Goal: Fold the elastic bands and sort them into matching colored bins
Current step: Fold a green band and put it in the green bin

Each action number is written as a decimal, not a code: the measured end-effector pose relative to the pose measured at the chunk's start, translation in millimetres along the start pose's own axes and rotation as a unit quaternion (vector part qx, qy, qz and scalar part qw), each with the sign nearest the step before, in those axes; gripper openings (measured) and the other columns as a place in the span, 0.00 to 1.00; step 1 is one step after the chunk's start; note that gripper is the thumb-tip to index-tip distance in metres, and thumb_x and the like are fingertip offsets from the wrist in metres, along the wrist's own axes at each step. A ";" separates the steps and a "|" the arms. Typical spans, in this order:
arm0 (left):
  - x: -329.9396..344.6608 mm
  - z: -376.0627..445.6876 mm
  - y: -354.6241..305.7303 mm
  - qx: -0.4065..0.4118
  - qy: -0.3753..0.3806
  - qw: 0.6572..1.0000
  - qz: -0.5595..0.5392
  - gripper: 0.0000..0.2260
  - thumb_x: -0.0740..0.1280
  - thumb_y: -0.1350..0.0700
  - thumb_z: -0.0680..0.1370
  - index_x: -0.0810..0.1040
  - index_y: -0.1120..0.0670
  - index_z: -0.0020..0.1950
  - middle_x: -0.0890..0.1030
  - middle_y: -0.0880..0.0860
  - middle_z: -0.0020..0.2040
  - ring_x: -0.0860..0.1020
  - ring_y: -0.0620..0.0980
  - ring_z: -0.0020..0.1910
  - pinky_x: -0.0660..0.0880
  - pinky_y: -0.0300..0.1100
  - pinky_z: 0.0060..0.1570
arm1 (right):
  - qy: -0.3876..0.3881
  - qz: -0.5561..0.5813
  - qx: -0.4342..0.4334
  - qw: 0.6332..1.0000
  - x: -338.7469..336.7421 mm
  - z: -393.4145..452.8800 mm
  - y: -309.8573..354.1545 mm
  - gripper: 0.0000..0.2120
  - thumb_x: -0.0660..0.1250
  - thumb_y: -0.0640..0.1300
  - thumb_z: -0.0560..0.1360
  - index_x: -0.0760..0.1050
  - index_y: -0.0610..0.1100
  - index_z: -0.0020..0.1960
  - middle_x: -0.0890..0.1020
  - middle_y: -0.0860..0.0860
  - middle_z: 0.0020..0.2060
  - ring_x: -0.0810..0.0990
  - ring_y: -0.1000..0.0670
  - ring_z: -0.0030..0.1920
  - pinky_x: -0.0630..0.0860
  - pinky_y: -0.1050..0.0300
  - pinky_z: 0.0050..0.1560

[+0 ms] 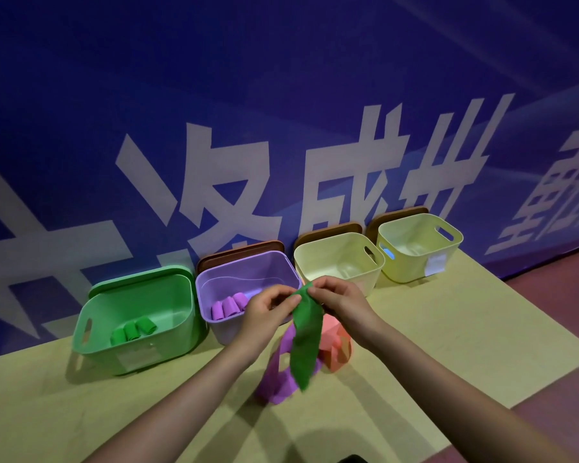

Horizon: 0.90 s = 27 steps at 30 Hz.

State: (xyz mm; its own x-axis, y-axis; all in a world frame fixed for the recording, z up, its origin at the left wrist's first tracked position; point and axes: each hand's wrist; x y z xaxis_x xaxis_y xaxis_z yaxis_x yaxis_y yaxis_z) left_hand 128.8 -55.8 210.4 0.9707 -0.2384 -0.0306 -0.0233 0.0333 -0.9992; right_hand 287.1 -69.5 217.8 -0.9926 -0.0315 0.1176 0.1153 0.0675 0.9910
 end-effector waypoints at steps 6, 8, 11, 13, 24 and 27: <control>-4.4 8.4 -4.3 0.024 -0.002 0.999 0.034 0.06 0.67 0.63 0.77 0.79 0.55 0.42 0.79 0.48 0.37 0.76 0.41 0.38 0.72 0.35 0.43 | -0.054 -0.088 -0.075 0.992 1.0 -1.6 0.9 0.07 0.68 0.32 0.74 0.76 0.42 0.47 0.78 0.49 0.38 0.76 0.54 0.39 0.74 0.65 0.40; -6.2 9.8 -10.0 0.025 0.004 1.000 0.018 0.06 0.66 0.62 0.77 0.79 0.55 0.42 0.79 0.48 0.37 0.76 0.40 0.38 0.73 0.34 0.42 | -0.047 -0.120 -0.090 0.988 1.0 -1.7 -1.1 0.09 0.68 0.34 0.75 0.77 0.44 0.52 0.80 0.50 0.44 0.78 0.57 0.45 0.76 0.64 0.47; -9.4 12.4 -15.2 0.017 0.004 1.000 -0.006 0.05 0.66 0.61 0.78 0.79 0.55 0.43 0.79 0.51 0.38 0.77 0.45 0.41 0.74 0.39 0.45 | -0.010 -0.139 -0.073 0.988 3.5 -0.3 -3.4 0.10 0.65 0.36 0.77 0.78 0.43 0.57 0.82 0.49 0.51 0.80 0.55 0.53 0.76 0.62 0.55; -11.0 13.5 -16.0 0.013 -0.004 1.000 -0.015 0.05 0.66 0.60 0.78 0.79 0.56 0.43 0.79 0.51 0.38 0.76 0.46 0.41 0.74 0.39 0.43 | -0.002 -0.159 -0.072 0.985 6.5 1.3 -4.4 0.08 0.64 0.37 0.78 0.79 0.41 0.54 0.83 0.47 0.49 0.80 0.52 0.50 0.75 0.60 0.53; -12.1 10.7 -10.7 -0.055 -0.007 0.984 -0.167 0.10 0.63 0.56 0.79 0.79 0.57 0.56 0.85 0.53 0.48 0.82 0.49 0.50 0.76 0.43 0.55 | -0.013 -0.100 -0.116 0.988 22.1 8.3 0.8 0.08 0.62 0.39 0.79 0.74 0.38 0.44 0.74 0.44 0.36 0.72 0.49 0.39 0.71 0.58 0.41; -9.9 11.4 -12.8 -0.083 0.036 0.975 -0.201 0.16 0.60 0.51 0.79 0.77 0.56 0.63 0.82 0.55 0.57 0.80 0.51 0.58 0.73 0.46 0.61 | 0.000 -0.079 -0.107 0.991 27.4 10.1 6.5 0.09 0.61 0.38 0.80 0.74 0.42 0.41 0.75 0.51 0.34 0.73 0.54 0.38 0.71 0.63 0.41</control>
State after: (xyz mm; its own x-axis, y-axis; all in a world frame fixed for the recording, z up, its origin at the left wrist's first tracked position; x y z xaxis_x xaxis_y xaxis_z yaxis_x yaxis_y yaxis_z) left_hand 122.2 -42.8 223.8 0.8901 -0.2676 0.3689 0.3119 -0.2323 -0.9213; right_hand 260.3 -59.8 226.8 -0.9989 -0.0250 -0.0405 -0.0363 -0.1509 0.9879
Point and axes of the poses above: each hand's wrist, its own z-axis towards the middle knuckle, its own x-axis out of the palm, y = z × x
